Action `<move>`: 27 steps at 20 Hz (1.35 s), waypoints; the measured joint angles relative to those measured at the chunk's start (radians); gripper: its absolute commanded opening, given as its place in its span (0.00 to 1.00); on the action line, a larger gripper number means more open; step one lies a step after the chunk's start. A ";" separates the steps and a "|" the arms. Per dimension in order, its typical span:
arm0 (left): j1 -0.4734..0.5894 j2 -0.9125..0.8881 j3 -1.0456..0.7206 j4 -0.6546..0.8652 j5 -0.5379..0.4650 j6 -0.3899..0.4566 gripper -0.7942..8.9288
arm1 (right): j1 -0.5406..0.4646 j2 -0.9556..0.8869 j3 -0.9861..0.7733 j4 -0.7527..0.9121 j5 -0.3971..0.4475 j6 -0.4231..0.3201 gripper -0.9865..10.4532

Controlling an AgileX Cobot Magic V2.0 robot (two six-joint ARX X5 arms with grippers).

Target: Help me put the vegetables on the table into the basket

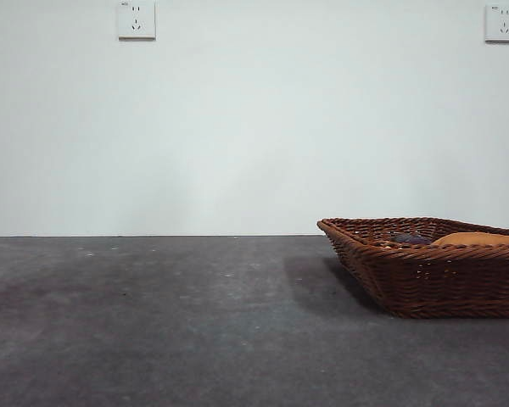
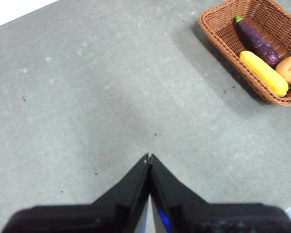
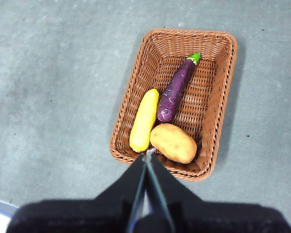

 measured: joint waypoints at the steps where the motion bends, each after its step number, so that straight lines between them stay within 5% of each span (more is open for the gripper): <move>1: 0.000 0.000 0.000 0.000 0.000 0.000 0.08 | 0.000 0.001 0.000 0.000 0.000 0.005 0.08; 17: 0.000 0.000 0.000 0.002 -0.005 0.000 0.08 | 0.000 0.073 0.000 0.000 0.113 0.041 0.09; 27: 0.034 -0.011 0.000 0.239 -0.091 0.039 0.08 | 0.000 0.113 0.000 0.000 0.143 0.041 0.09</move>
